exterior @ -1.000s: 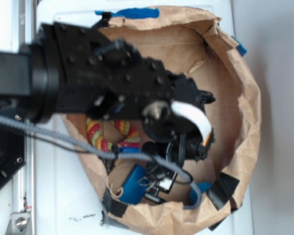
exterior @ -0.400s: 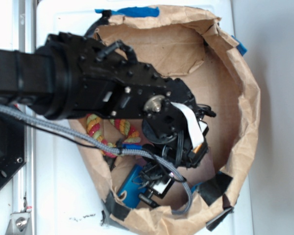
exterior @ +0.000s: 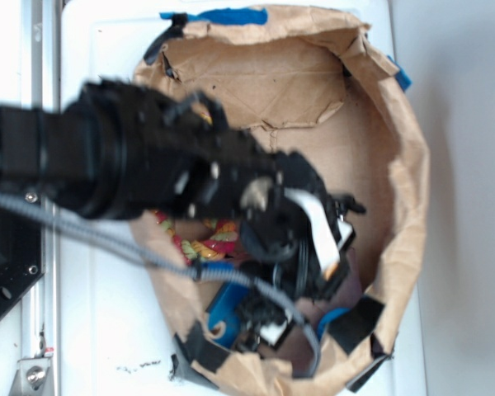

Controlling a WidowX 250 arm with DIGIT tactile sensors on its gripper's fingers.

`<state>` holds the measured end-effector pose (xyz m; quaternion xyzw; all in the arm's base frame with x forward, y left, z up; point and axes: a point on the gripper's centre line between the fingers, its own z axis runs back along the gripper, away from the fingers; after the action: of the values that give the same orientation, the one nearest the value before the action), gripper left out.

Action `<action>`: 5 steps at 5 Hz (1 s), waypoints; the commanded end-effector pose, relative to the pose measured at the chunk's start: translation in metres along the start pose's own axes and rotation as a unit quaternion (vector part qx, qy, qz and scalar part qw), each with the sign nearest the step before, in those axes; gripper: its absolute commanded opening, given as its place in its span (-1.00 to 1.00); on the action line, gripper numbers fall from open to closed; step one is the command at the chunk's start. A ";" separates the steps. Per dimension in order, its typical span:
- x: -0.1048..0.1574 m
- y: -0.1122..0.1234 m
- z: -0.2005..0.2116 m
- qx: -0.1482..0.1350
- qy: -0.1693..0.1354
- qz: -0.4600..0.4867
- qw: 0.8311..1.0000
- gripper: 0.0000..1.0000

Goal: Grab the blue ball.

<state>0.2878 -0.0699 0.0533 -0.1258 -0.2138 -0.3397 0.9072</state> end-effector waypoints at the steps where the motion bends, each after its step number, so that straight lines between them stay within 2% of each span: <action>1: 0.030 -0.012 -0.015 -0.004 -0.037 -0.017 0.999 1.00; 2: 0.027 -0.015 -0.029 0.014 -0.061 -0.016 0.998 1.00; 4: 0.018 -0.011 -0.030 -0.014 -0.104 -0.025 0.994 1.00; 5: 0.019 -0.014 -0.026 -0.012 -0.108 -0.024 0.994 1.00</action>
<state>0.2982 -0.0971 0.0297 -0.1820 -0.2929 -0.3132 0.8849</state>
